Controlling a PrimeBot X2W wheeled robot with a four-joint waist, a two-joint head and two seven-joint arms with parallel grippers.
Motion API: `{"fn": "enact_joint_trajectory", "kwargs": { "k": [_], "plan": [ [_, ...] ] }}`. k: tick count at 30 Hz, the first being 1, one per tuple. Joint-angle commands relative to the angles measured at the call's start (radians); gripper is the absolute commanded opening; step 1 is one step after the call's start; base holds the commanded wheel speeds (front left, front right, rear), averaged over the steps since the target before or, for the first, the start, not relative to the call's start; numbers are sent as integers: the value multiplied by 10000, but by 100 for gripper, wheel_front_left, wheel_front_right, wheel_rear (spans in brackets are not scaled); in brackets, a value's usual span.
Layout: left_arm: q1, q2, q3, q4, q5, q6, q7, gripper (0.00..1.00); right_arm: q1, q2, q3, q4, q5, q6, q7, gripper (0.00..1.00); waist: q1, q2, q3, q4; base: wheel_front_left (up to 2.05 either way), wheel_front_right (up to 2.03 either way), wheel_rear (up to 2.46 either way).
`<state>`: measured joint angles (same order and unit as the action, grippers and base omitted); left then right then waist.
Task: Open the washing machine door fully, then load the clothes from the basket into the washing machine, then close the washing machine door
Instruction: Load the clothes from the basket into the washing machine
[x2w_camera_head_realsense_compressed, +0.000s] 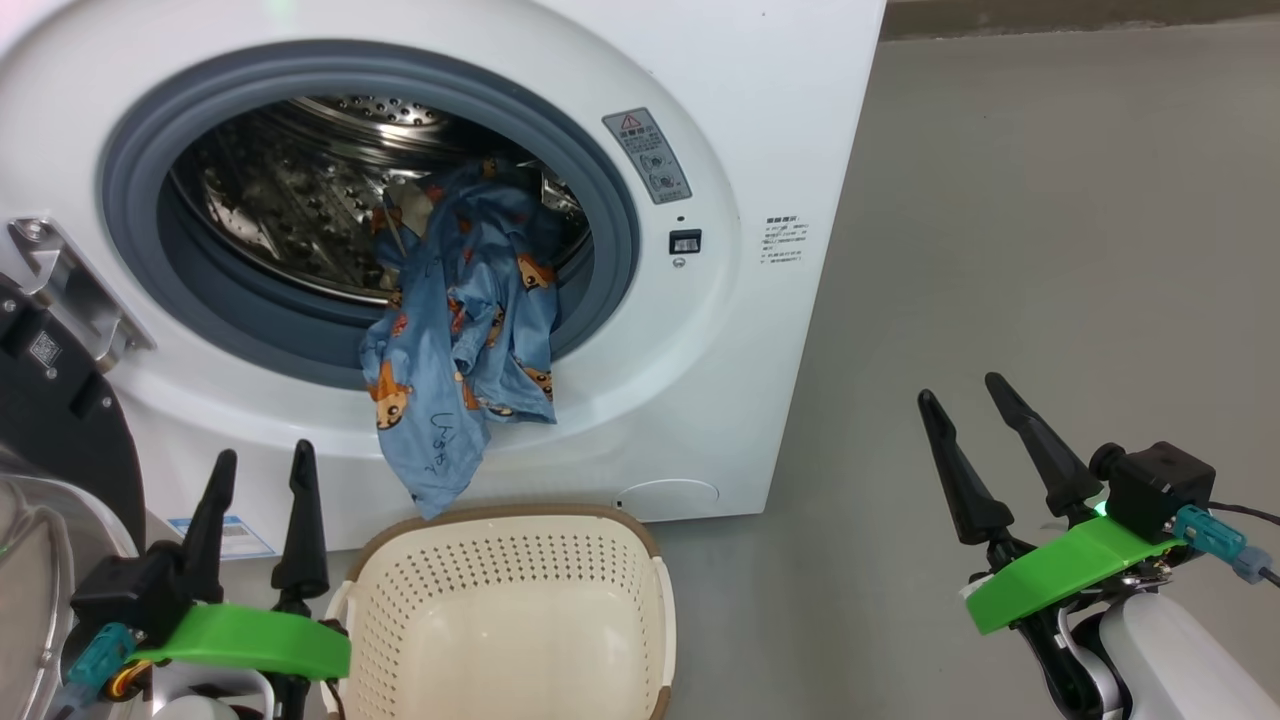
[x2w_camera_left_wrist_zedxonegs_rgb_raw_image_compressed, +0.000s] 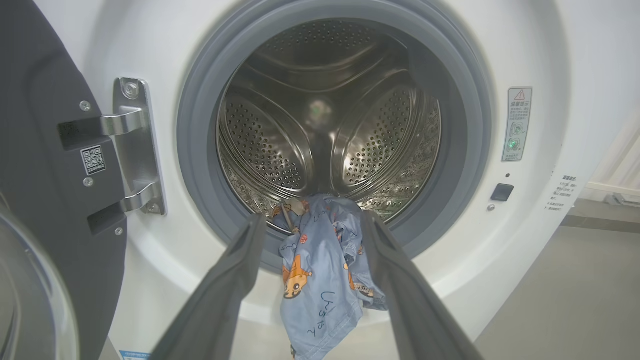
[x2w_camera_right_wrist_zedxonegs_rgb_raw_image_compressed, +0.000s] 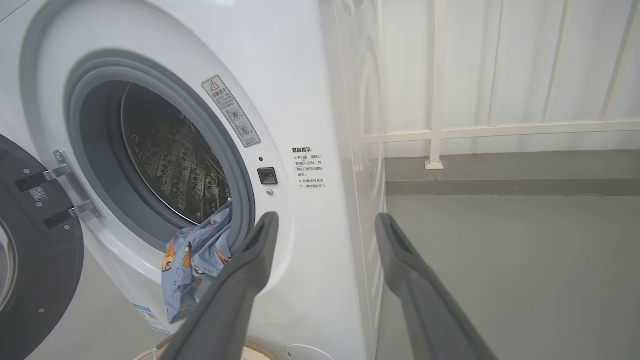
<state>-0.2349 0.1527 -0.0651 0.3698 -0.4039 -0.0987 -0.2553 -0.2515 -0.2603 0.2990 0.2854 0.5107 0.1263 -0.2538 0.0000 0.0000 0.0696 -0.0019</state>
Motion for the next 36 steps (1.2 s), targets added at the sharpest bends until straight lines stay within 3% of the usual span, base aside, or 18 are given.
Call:
{"fn": "enact_joint_trajectory", "kwargs": {
  "k": [1, 25, 36],
  "plan": [
    [-50, 193, 287, -320, -100, 74, -65, 100, -16, -160, 215, -210, 194, 44, -80, 100, 0, 0, -30, -12, 0, 0, 0],
    [-26, 242, 165, -357, -369, 189, 46, 100, -121, -187, 373, -123, 276, 44, -80, 100, 0, 0, 50, -304, 0, 0, 0],
    [-342, 233, -220, 363, -707, -20, 638, 100, -271, -163, 372, -179, 246, 44, -80, 100, 0, 0, 318, -572, 0, 0, 0]
  ]
}}
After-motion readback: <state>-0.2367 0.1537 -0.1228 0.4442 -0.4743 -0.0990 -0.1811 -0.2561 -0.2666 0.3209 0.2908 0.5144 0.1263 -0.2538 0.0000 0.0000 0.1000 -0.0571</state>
